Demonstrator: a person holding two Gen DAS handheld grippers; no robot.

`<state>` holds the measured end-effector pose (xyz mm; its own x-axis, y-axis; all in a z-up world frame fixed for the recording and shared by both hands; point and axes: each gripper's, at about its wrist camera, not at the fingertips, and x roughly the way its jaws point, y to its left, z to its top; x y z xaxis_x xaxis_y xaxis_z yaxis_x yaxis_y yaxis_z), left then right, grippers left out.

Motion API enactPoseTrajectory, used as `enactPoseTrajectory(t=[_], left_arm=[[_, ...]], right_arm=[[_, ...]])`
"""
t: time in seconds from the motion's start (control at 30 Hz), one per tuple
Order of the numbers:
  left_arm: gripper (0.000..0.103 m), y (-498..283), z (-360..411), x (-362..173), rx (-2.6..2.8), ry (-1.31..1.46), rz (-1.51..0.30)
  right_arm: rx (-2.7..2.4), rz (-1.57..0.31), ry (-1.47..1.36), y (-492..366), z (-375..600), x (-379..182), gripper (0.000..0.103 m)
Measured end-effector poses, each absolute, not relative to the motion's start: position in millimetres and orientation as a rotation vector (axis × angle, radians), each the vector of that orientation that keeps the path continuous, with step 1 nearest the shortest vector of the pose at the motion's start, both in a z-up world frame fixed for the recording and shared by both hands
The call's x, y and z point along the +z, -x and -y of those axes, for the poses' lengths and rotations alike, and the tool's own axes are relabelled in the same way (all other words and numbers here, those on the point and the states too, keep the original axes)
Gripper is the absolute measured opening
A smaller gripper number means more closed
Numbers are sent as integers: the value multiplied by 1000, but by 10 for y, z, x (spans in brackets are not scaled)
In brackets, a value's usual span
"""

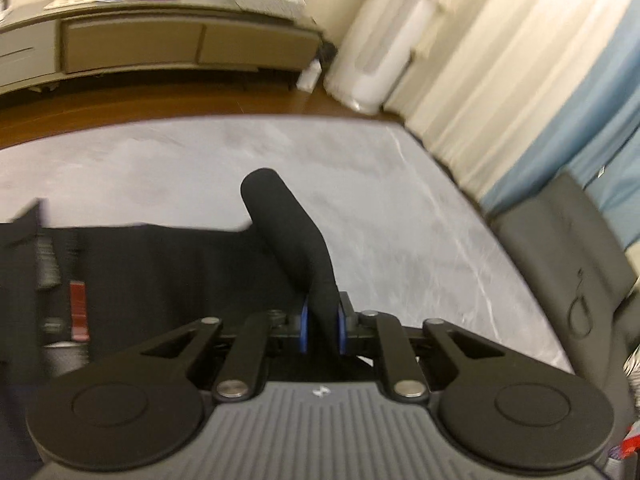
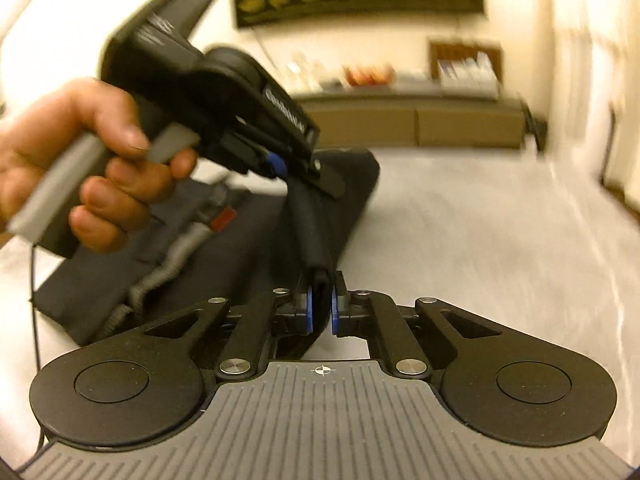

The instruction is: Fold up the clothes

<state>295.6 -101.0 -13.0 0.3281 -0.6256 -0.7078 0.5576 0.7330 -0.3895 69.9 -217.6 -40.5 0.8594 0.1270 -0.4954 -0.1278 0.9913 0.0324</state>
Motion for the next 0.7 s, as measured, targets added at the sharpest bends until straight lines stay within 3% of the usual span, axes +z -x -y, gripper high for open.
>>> enactPoseTrajectory(t=[0.23, 0.4, 0.47, 0.6, 0.7], left_arm=[[12, -3289, -517, 55, -703, 247, -854], [14, -3480, -1525, -466, -566, 316, -887], [25, -3528, -1743, -741, -493, 322, -924], [39, -3435, -2091, -940, -499, 462, -866], [43, -3268, -2206, -1042, -465, 489, -858]], right_arm=[[265, -420, 243, -1045, 792, -21, 3], [368, -538, 351, -1471, -253, -465, 2], [403, -610, 394, -1642, -619, -728, 2], [416, -651, 457, -1736, -908, -1039, 3], [416, -626, 533, -1725, -958, -1068, 3]])
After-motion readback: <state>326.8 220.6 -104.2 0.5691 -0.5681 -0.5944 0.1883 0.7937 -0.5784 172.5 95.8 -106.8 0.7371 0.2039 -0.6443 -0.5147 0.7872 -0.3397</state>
